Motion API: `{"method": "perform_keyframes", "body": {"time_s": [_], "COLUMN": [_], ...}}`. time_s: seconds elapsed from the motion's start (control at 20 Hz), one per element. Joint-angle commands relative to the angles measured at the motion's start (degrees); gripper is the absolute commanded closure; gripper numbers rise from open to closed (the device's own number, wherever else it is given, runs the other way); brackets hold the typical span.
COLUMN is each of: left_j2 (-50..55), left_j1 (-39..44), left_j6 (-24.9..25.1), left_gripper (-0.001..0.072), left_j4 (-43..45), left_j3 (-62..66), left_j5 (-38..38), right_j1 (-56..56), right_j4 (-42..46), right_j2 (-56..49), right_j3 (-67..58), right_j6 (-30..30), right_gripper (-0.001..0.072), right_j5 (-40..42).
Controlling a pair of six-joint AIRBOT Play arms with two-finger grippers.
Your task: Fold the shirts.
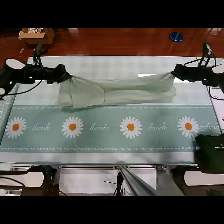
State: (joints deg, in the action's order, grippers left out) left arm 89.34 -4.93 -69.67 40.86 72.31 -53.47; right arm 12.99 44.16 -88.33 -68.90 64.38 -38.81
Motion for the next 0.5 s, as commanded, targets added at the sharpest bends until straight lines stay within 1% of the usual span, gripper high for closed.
{"method": "perform_keyframes", "body": {"time_s": [0.0, 0.15, 0.3, 0.45], "left_j2": [8.15, 12.41, 15.08, 17.25], "left_j1": [-0.04, -0.04, -0.11, -0.81], "left_j6": [0.24, 0.24, 0.24, 0.22], "left_gripper": [0.0685, 0.0685, 0.0684, 0.0684], "left_j4": [-0.22, -0.17, 0.31, 2.86], "left_j3": [7.93, 12.07, 12.26, 12.24], "left_j5": [-3.32, -4.00, -4.26, -6.51], "right_j1": [-1.31, -1.31, -1.31, -1.31], "right_j4": [-0.37, -0.37, -0.22, 1.70], "right_j2": [-2.93, -4.85, -6.23, -6.73], "right_j3": [-0.07, -0.07, -0.07, -0.07], "right_j6": [0.09, 0.20, 0.33, 0.48], "right_gripper": [0.0683, 0.0683, 0.0683, 0.0683], "right_j5": [5.29, 5.73, 5.75, 5.99]}}
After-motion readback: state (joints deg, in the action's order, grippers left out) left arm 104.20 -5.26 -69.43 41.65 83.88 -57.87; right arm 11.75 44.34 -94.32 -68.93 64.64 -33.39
